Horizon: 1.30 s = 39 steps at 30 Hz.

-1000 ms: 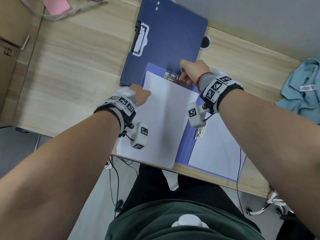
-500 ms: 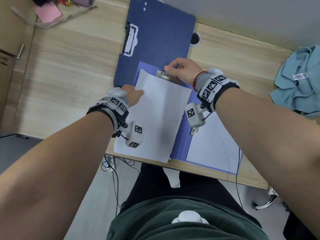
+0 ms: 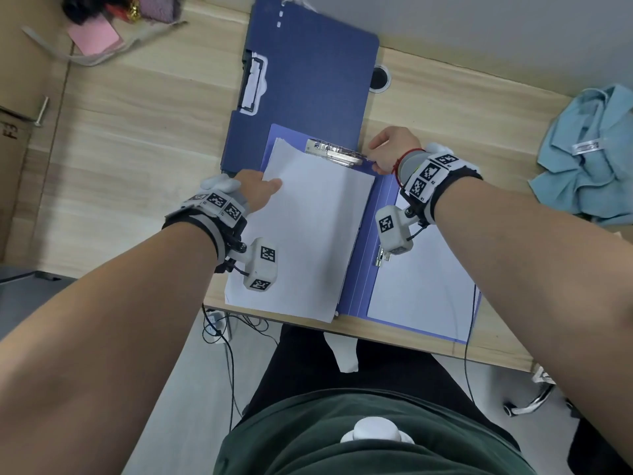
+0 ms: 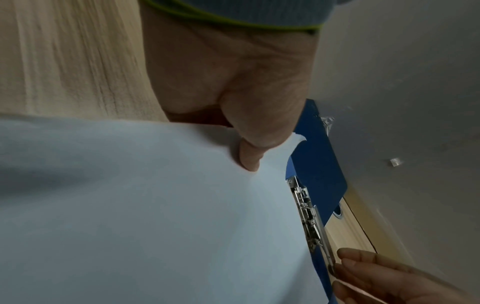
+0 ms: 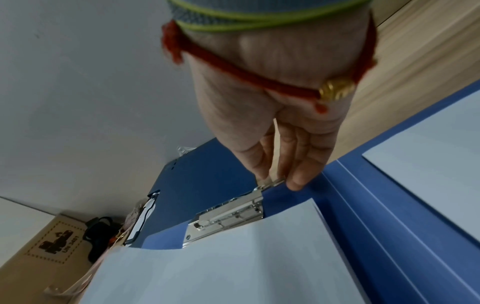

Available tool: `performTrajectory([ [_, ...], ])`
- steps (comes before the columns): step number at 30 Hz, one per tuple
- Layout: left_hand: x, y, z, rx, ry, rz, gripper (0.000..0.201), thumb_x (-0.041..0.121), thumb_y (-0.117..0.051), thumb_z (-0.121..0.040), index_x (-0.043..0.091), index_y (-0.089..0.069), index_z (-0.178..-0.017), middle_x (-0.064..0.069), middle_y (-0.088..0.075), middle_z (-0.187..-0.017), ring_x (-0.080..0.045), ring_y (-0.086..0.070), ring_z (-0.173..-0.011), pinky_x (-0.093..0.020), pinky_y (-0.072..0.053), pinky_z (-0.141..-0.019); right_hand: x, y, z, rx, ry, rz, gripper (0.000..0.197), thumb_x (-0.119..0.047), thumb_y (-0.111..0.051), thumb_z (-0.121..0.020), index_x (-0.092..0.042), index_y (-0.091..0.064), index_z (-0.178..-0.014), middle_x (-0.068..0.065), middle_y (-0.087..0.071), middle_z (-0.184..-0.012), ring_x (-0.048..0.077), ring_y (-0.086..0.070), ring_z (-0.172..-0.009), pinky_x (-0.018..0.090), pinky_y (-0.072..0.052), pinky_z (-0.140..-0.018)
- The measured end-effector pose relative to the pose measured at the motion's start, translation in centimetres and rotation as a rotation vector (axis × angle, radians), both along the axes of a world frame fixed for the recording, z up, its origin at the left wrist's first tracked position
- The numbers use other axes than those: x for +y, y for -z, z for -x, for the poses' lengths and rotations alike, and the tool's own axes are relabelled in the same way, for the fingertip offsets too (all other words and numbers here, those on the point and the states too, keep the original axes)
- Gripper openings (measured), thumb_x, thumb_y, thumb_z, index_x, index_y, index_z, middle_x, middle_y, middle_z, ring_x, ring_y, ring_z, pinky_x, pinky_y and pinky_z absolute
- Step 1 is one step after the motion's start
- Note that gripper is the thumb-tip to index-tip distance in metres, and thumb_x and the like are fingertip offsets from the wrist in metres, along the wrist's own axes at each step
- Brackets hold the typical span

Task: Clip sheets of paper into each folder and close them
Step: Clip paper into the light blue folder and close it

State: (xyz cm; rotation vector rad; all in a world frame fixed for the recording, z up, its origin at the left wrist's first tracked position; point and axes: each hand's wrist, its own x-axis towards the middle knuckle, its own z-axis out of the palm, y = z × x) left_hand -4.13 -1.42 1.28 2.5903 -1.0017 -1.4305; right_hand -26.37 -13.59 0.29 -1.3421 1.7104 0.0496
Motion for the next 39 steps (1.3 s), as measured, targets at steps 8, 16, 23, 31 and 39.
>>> performTrajectory([
  [8, 0.1, -1.1, 0.3, 0.018, 0.035, -0.009, 0.055, 0.04, -0.051, -0.099, -0.003, -0.051, -0.133, -0.019, -0.055, -0.134, -0.039, -0.053, -0.122, -0.045, -0.042, -0.101, -0.3, 0.0, -0.3, -0.005, -0.019, -0.032, 0.024, 0.002, -0.065, -0.077, -0.018, -0.073, -0.089, 0.001, -0.066, -0.077, 0.022, -0.066, -0.078, 0.036, -0.06, -0.084],
  [16, -1.0, -1.2, 1.2, 0.029, 0.006, -0.016, 0.053, 0.043, -0.052, -0.096, -0.001, -0.054, -0.127, -0.016, -0.055, -0.135, -0.039, -0.056, -0.118, -0.045, -0.045, -0.102, -0.6, -0.3, -0.3, -0.092, 0.072, -0.014, 0.026, 0.007, -0.06, -0.077, -0.016, -0.07, -0.07, 0.011, -0.069, -0.081, 0.024, -0.063, -0.067, 0.039, -0.061, -0.079],
  [23, -1.5, -0.5, 1.8, 0.026, 0.0, 0.002, 0.055, 0.035, -0.05, -0.099, -0.004, -0.044, -0.138, -0.018, -0.047, -0.143, -0.028, -0.047, -0.103, -0.034, -0.034, -0.087, -0.7, -1.4, -0.8, -0.102, 0.035, 0.014, 0.025, 0.002, -0.056, -0.079, -0.016, -0.073, -0.078, 0.005, -0.066, -0.073, 0.015, -0.06, -0.057, 0.017, -0.055, -0.055],
  [31, -1.6, -0.6, 1.6, 0.033, 0.014, -0.024, 0.052, 0.036, -0.05, -0.098, -0.005, -0.05, -0.13, -0.021, -0.055, -0.128, -0.028, -0.045, -0.093, -0.038, -0.041, -0.088, -0.9, -2.1, -1.9, -0.087, -0.013, 0.063, 0.021, -0.011, -0.058, -0.077, -0.005, -0.076, -0.085, 0.004, -0.069, -0.066, 0.015, -0.06, -0.058, 0.031, -0.061, -0.08],
  [39, -1.7, -0.4, 1.9, 0.01, -0.024, -0.011, 0.04, 0.029, -0.049, -0.099, 0.01, -0.035, -0.067, -0.002, -0.036, -0.071, -0.024, -0.041, -0.087, -0.033, -0.032, -0.077, -1.2, -2.2, -2.4, -0.078, -0.043, 0.074, 0.023, -0.013, -0.058, -0.074, -0.003, -0.076, -0.083, 0.005, -0.069, -0.065, 0.016, -0.061, -0.058, 0.036, -0.061, -0.081],
])
